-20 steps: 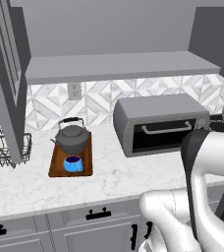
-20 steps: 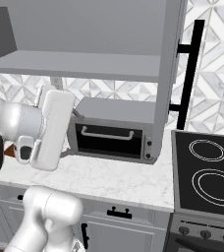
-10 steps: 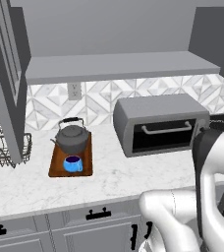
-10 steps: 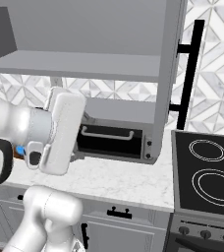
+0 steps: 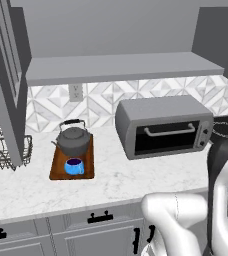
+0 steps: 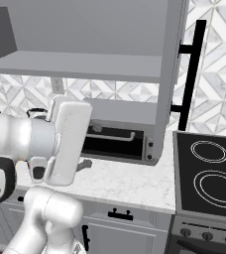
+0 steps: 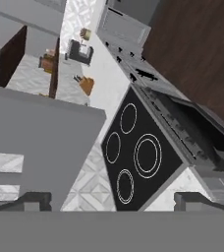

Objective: Pick the kettle from the counter and place it on the tray. Then pick the mug from the cabinet and place it on the tray. Then close the cabinet doors.

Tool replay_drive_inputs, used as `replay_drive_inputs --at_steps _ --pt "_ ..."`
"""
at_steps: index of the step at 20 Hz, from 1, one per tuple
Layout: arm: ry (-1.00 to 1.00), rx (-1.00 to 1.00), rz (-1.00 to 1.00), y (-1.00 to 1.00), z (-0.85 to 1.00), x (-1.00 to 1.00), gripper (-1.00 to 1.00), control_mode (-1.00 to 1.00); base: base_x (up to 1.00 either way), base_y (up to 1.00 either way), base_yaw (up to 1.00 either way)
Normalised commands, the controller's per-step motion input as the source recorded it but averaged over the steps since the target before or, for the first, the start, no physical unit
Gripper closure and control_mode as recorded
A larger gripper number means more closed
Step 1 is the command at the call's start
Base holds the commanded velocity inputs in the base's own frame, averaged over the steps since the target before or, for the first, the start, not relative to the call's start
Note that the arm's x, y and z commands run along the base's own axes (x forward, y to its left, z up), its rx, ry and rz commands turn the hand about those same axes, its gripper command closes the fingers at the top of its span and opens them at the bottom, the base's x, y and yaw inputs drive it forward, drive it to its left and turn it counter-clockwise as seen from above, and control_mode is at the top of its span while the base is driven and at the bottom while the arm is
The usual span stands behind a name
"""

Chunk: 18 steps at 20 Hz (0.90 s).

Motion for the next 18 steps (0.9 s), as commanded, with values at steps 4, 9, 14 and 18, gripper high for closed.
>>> replay_drive_inputs --at_steps 4,9,14,18 --pt "-0.11 0.00 -0.03 -0.11 0.00 -0.27 -1.00 -1.00 0.00 0.00 0.00" --pt "-0.09 0.00 -0.10 -0.23 0.02 -0.26 -1.00 -1.00 0.00 0.00 0.00" --pt "-0.01 0.00 -0.06 -0.51 0.05 -0.02 -1.00 -1.00 0.00 0.00 0.00" --pt "-0.02 -0.02 0.00 -0.49 0.01 0.00 -1.00 -1.00 0.00 0.00 0.00"
